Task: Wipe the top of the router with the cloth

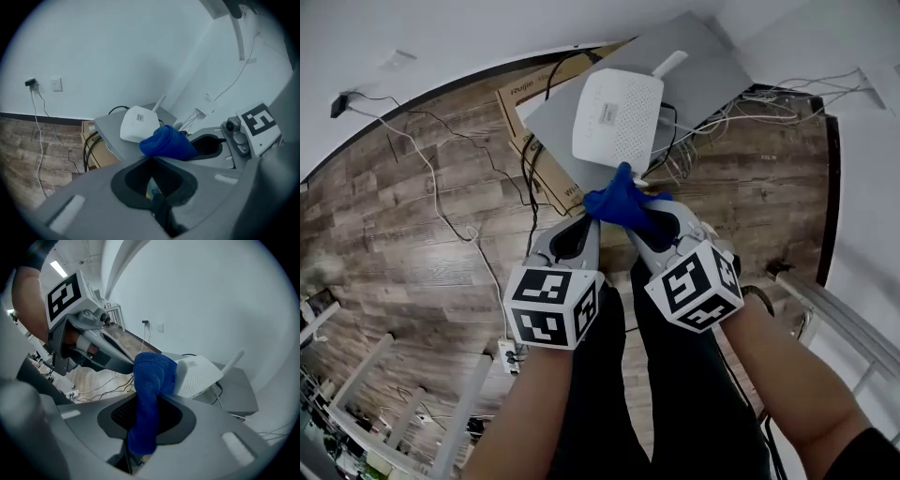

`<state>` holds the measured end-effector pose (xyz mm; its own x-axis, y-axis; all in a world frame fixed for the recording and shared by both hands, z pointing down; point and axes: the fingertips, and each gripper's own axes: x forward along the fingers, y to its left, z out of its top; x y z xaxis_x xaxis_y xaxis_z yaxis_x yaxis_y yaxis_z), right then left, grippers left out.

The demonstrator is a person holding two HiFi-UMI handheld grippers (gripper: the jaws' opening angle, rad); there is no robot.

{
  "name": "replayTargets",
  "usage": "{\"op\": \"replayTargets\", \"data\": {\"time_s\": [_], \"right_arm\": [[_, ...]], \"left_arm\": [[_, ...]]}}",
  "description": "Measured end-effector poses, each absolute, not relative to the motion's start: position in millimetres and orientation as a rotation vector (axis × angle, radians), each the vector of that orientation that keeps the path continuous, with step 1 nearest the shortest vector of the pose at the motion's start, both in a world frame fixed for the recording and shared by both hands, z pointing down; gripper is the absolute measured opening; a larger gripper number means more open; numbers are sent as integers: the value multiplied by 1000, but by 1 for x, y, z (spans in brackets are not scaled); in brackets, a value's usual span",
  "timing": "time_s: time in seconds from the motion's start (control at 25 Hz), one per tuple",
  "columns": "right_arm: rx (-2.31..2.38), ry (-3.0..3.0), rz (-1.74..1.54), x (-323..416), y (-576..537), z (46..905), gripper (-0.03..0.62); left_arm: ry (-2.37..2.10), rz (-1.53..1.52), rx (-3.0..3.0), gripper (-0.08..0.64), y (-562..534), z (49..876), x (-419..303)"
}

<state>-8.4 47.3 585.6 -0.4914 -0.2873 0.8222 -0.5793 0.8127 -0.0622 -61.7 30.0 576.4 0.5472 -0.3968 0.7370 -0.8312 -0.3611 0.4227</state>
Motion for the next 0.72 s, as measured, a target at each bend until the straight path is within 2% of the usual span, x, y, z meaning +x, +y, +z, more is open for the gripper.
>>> {"op": "replayTargets", "data": {"time_s": [0.28,0.72], "right_arm": [[572,-2083,376,0,30,613,118],[631,-2140,418,-7,9,508,118]], "left_arm": [[-1007,664,1902,0,17,611,-43],[-1003,655,2009,0,-16,521,-50]]}}
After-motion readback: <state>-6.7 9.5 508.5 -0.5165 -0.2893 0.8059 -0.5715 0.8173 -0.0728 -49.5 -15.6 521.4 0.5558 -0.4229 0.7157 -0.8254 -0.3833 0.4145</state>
